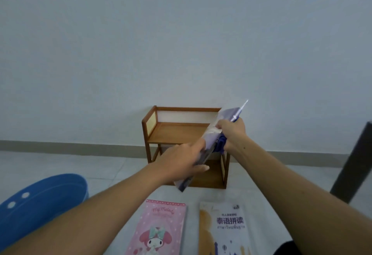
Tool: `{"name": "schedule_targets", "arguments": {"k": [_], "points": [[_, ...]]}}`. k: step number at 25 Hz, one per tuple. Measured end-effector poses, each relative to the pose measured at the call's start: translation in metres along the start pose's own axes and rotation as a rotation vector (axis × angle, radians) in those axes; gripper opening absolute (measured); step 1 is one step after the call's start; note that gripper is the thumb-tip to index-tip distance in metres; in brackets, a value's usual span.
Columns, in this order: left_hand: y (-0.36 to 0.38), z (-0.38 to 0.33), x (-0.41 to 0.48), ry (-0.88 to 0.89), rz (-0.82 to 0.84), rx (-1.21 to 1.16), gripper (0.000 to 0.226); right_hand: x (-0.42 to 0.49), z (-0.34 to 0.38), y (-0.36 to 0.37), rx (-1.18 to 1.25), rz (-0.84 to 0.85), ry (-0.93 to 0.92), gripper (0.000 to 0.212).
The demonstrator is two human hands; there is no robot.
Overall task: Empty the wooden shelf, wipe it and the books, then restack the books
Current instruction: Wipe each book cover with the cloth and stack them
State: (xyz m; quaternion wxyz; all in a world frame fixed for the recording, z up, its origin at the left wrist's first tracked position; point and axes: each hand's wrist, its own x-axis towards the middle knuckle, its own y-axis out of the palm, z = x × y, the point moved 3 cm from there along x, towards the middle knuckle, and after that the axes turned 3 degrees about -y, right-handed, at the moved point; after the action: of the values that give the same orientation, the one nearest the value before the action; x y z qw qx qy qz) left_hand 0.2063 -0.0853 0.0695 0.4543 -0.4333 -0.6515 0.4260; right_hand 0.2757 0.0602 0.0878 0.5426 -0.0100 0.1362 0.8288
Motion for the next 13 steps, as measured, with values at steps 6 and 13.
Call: {"name": "schedule_targets", "arguments": {"k": [6,13], "points": [[-0.034,0.061,-0.012,-0.476,-0.316,-0.331,0.033,-0.006,0.018,-0.013,0.028,0.207,-0.012,0.038],[-0.021,0.102,-0.052,-1.036,-0.092,-1.446,0.082,-0.023,0.017,0.005,0.092,0.394,0.112,0.026]]}}
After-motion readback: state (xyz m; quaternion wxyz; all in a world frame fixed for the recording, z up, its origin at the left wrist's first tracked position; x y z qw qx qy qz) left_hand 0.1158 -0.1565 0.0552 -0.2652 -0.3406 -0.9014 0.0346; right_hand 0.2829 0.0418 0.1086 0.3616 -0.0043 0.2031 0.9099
